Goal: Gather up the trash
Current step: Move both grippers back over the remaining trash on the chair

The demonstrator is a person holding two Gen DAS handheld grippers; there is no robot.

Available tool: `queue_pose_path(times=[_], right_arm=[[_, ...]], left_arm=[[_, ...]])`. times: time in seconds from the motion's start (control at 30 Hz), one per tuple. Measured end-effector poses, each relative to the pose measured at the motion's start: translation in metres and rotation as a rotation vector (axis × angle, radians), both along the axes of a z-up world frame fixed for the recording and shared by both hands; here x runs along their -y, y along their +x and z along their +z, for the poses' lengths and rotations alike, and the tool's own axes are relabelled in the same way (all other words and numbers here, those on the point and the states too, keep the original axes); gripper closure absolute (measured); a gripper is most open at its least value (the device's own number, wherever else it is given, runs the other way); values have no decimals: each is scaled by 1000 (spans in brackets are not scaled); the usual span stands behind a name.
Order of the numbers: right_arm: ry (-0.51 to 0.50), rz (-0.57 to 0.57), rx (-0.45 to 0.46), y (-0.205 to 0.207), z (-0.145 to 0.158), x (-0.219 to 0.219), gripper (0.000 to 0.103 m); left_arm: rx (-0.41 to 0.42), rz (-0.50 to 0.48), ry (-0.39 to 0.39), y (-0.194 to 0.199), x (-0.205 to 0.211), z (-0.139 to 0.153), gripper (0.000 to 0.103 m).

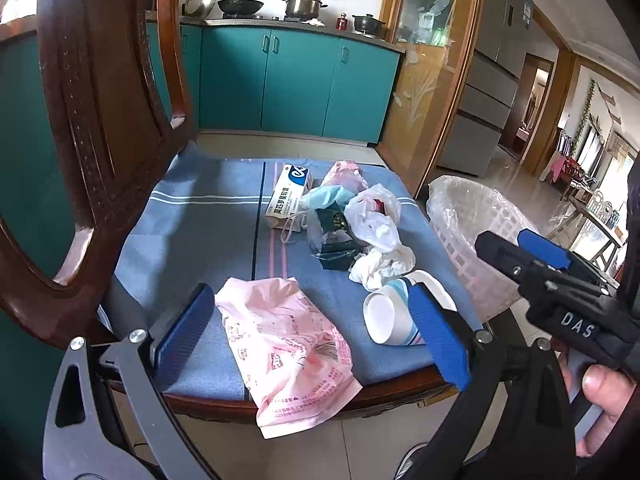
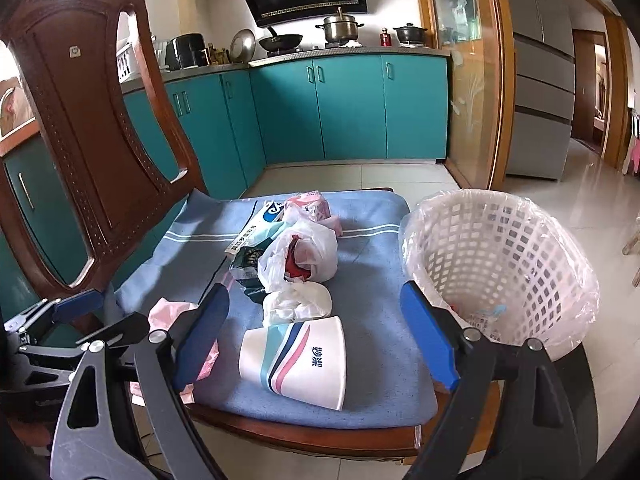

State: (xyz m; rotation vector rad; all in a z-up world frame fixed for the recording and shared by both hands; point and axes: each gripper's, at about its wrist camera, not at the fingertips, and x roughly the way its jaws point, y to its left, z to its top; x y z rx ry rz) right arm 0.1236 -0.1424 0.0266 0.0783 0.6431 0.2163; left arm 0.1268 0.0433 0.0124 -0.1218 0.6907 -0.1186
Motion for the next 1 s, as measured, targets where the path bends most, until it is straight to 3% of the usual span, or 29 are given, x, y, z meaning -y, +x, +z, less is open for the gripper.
queue_pose_path(times=[1.0], right_arm=[[10, 2, 2, -4, 2, 4, 18]], left_arm=[[-51, -7, 6, 10, 9, -14, 6]])
